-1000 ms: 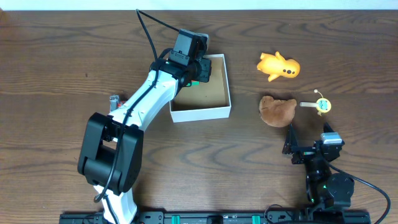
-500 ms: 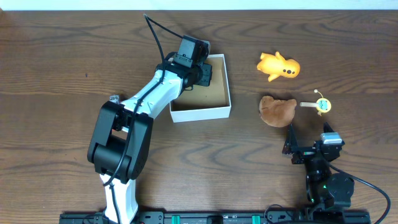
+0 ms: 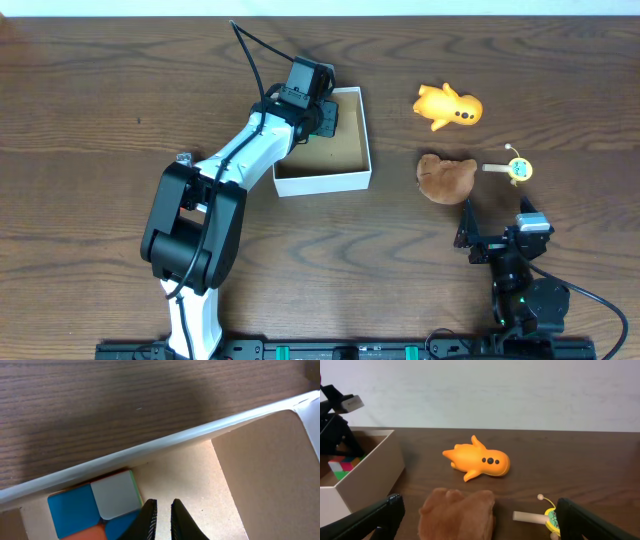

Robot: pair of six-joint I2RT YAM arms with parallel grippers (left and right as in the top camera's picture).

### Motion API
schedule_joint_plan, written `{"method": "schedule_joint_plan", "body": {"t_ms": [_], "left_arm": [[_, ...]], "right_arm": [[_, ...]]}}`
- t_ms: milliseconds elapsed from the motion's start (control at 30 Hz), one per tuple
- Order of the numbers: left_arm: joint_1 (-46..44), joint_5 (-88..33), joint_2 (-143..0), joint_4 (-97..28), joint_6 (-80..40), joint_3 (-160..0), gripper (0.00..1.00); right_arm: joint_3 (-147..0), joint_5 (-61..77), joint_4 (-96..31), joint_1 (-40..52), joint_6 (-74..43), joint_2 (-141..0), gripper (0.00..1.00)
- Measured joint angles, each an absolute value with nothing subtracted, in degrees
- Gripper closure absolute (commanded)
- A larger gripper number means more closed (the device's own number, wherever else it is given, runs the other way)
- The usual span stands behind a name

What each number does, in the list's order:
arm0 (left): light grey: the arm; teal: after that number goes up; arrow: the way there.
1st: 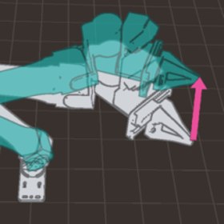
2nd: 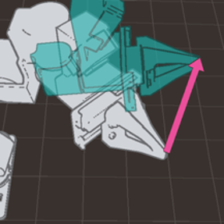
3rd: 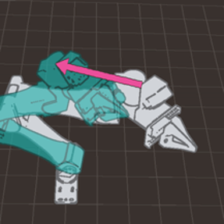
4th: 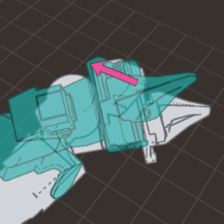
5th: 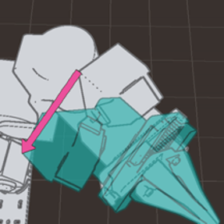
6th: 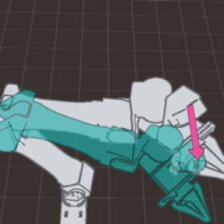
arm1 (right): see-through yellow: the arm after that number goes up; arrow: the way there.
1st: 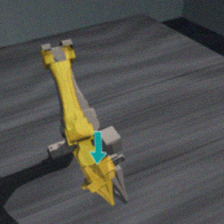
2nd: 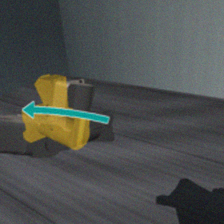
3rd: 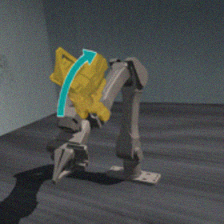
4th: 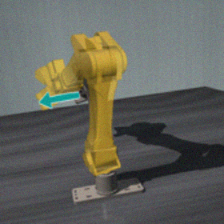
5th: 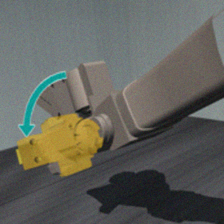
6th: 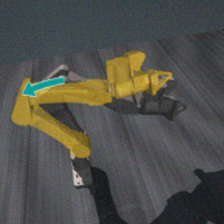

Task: Pack container
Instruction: 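Lower the cube into the box's left corner and open the left gripper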

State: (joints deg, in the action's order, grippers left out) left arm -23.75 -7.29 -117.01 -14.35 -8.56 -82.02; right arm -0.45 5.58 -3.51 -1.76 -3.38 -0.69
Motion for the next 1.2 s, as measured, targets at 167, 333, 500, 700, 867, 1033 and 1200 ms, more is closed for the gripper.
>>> {"method": "schedule_joint_plan", "body": {"t_ms": [167,333,500,700,867,1033,1200], "left_arm": [[-23.7,-7.3,-117.0,-14.3,-8.6,-82.0,0.88],[-23.8,-8.1,-117.0,-14.3,-8.5,-82.0,0.88],[-23.8,-8.6,-117.5,-14.3,-8.6,-82.0,0.88],[-23.8,-8.5,-120.1,-14.4,-8.6,-82.0,0.88],[-23.8,-6.4,-120.2,-14.5,-8.6,-82.0,0.88],[-23.9,-4.0,-120.2,-14.5,-8.5,-82.0,0.88],[-23.9,-0.2,-119.1,-14.5,-8.5,-82.0,0.88]], "right_arm": [[-0.4,5.6,-3.5,-1.8,-3.4,-0.7,0.01],[-0.4,5.6,-3.5,-1.8,-3.4,-0.7,0.01],[-0.4,5.6,-3.5,-1.8,-3.4,-0.7,0.01],[-0.4,5.6,-3.5,-1.8,-3.4,-0.7,0.01],[-0.4,5.6,-3.5,-1.8,-3.4,-0.7,0.01],[-0.4,5.6,-3.5,-1.8,-3.4,-0.7,0.01],[-0.4,5.6,-3.5,-1.8,-3.4,-0.7,0.01]]}}
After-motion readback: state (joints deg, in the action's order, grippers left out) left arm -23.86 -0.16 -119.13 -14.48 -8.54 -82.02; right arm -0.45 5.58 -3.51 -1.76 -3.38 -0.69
